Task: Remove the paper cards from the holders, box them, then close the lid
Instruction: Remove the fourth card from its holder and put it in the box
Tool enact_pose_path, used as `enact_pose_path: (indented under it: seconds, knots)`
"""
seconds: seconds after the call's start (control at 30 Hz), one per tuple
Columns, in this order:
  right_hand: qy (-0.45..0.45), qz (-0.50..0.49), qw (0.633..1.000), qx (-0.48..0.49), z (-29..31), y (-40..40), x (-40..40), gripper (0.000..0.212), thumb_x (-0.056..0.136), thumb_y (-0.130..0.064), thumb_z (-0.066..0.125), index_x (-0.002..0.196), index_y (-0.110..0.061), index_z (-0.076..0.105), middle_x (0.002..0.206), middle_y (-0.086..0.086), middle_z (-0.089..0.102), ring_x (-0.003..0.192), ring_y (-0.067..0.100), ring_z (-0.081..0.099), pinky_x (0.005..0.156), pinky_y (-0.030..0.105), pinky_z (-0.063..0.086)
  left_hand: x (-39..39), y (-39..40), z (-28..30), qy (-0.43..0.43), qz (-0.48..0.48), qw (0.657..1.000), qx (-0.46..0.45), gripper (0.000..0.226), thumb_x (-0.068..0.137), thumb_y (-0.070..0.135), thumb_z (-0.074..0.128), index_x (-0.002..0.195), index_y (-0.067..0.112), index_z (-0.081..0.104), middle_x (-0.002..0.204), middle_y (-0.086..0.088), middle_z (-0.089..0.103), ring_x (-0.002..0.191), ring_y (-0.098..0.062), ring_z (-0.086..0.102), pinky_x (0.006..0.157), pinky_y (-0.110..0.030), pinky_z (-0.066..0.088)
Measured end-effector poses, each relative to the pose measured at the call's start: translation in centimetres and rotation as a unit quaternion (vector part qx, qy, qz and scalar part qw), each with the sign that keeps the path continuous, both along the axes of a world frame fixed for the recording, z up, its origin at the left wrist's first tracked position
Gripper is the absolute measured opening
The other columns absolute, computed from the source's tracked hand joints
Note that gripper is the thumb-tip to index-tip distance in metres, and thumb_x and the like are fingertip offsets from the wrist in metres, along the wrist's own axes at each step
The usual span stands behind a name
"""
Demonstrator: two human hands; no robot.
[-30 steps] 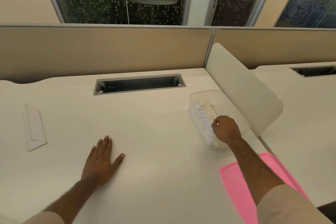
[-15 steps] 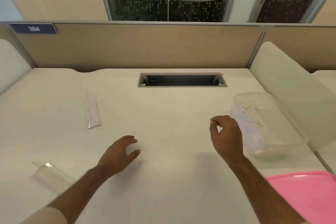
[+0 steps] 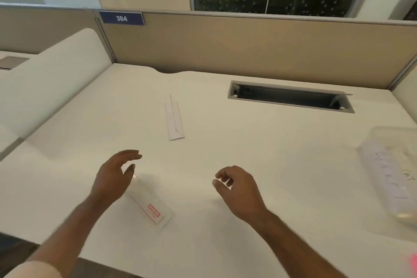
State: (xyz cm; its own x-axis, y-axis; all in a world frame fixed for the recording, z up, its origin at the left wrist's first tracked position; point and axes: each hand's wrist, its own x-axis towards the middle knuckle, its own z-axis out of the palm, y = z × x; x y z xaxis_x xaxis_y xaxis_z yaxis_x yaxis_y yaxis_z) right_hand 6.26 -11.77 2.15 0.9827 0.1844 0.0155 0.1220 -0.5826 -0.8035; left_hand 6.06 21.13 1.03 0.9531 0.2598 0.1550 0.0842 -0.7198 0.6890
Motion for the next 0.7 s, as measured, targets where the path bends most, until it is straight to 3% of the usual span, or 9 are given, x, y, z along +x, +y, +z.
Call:
enact_pose_path:
  seconds: [0.17,0.23,0.33,0.5,0.7]
  knots:
    - [0.082,0.096,0.992,-0.002,-0.6,5.5,-1.4,0.019,0.080,-0.044,0.066,0.096,-0.034,0.063,0.093,-0.014,0.059,0.081,0.004,0.056,0.074,0.019,0.047,-0.9,2.9,-2.0,0.041,0.004,0.999,0.012,0.048,0.086,-0.006,0.057,0.104,0.036,0.070,0.127,0.019,0.063,0.096,-0.011,0.058,0.078,-0.028,0.042]
    - [0.098,0.119,0.988,-0.023,-1.1,7.0,-1.7,0.024,0.080,-0.044,0.067,0.101,-0.033,0.063,0.096,-0.014,0.057,0.084,0.005,0.056,0.077,0.022,0.048,-1.1,3.2,-2.7,0.066,-0.017,0.997,0.026,0.046,0.086,-0.005,0.056,0.108,0.032,0.072,0.130,0.019,0.061,0.100,-0.012,0.058,0.082,-0.028,0.044]
    - [0.116,0.144,0.981,-0.051,-1.8,8.7,-2.0,0.035,0.077,-0.047,0.070,0.108,-0.031,0.062,0.101,-0.013,0.056,0.083,0.005,0.052,0.078,0.024,0.048,-1.1,3.6,-3.5,0.071,-0.030,0.996,0.052,0.040,0.088,-0.003,0.056,0.113,0.025,0.072,0.131,0.015,0.061,0.123,-0.011,0.054,0.100,-0.026,0.039]
    - [0.121,0.168,0.974,-0.086,-2.7,10.2,-2.4,0.043,0.076,-0.050,0.070,0.114,-0.034,0.058,0.106,-0.014,0.054,0.088,0.004,0.049,0.077,0.022,0.042,-1.1,4.3,-3.5,0.053,-0.053,0.994,0.085,0.032,0.089,-0.002,0.060,0.108,0.020,0.074,0.118,0.011,0.067,0.113,-0.015,0.060,0.097,-0.028,0.044]
    - [0.071,0.134,0.984,-0.096,-2.4,9.3,-2.0,0.027,0.083,-0.040,0.064,0.110,-0.035,0.059,0.100,-0.016,0.055,0.086,0.003,0.051,0.079,0.022,0.045,-0.8,3.8,-1.7,0.008,-0.077,0.991,0.109,0.029,0.084,-0.001,0.070,0.094,0.025,0.076,0.098,0.031,0.059,0.097,0.004,0.054,0.085,-0.001,0.034]
